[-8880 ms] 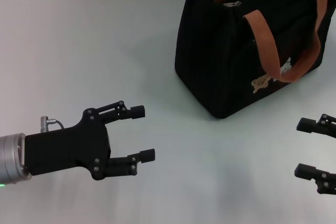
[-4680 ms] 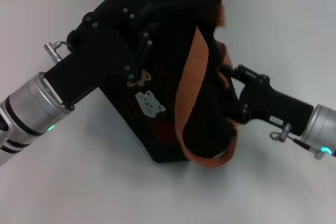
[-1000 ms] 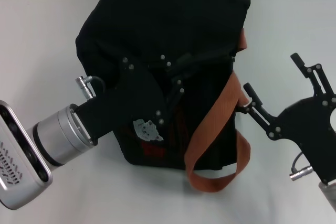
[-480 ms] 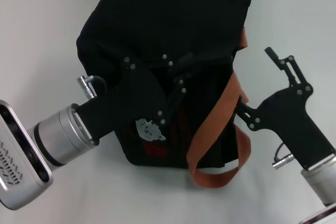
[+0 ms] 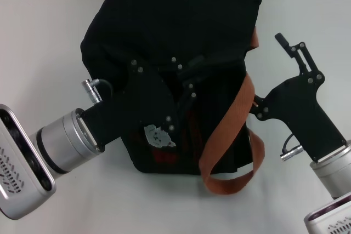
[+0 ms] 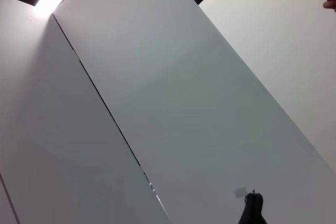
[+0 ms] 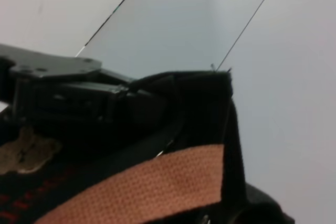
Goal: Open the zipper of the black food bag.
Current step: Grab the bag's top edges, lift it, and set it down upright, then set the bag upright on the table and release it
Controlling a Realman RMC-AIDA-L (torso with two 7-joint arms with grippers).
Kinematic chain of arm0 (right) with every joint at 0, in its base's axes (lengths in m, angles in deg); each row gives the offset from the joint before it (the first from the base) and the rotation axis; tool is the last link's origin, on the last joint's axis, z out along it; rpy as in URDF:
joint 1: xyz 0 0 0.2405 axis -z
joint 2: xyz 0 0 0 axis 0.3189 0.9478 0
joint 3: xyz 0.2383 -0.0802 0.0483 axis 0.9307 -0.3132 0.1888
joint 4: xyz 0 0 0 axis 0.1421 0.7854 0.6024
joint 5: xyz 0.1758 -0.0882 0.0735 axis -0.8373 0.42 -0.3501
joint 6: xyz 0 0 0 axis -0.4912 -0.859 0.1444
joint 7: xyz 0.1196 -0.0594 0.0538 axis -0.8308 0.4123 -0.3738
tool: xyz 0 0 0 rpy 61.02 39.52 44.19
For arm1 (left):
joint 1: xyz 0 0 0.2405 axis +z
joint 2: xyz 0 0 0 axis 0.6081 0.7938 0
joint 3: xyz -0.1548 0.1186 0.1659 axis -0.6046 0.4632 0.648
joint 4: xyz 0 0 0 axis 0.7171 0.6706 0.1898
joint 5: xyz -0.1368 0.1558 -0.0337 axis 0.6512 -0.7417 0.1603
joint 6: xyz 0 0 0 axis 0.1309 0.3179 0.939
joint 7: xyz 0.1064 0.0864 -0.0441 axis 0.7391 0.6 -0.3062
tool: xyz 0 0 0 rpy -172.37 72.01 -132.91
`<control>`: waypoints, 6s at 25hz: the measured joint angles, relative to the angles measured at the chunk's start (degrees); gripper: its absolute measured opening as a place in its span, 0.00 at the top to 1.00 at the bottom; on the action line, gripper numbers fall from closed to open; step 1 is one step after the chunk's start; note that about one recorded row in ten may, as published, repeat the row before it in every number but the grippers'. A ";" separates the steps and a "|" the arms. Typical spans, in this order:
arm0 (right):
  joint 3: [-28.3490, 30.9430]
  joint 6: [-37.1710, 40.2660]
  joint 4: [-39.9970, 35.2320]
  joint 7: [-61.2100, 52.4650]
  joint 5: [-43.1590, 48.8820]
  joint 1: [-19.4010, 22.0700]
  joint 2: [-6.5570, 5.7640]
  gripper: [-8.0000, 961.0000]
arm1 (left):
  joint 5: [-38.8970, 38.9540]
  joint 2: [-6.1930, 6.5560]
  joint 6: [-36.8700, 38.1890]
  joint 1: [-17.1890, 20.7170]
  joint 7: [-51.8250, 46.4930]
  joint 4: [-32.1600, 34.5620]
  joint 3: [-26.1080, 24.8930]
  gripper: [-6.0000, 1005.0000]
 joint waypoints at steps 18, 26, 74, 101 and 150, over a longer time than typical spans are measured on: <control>-0.64 -3.22 0.08 -0.72 1.06 -0.51 -0.01 0.13 | 0.02 0.01 -0.41 -1.08 0.00 0.08 -0.03 0.89; -2.66 -3.66 0.48 -1.22 2.09 -1.36 -0.01 0.13 | 0.00 0.00 -0.45 -0.98 0.00 0.07 0.00 0.89; -1.51 -3.38 1.62 4.64 1.19 -2.14 -0.01 0.40 | 0.01 -0.06 -0.10 0.09 2.29 -1.42 0.08 0.89; -1.46 -11.86 -0.67 3.83 0.94 6.15 0.00 0.94 | 0.35 -0.07 -0.01 0.15 2.28 -1.42 -0.76 0.89; -1.10 21.81 -19.87 -50.11 1.27 6.93 -0.54 0.24 | 0.25 0.02 -24.50 9.74 -17.13 -11.43 -9.58 0.86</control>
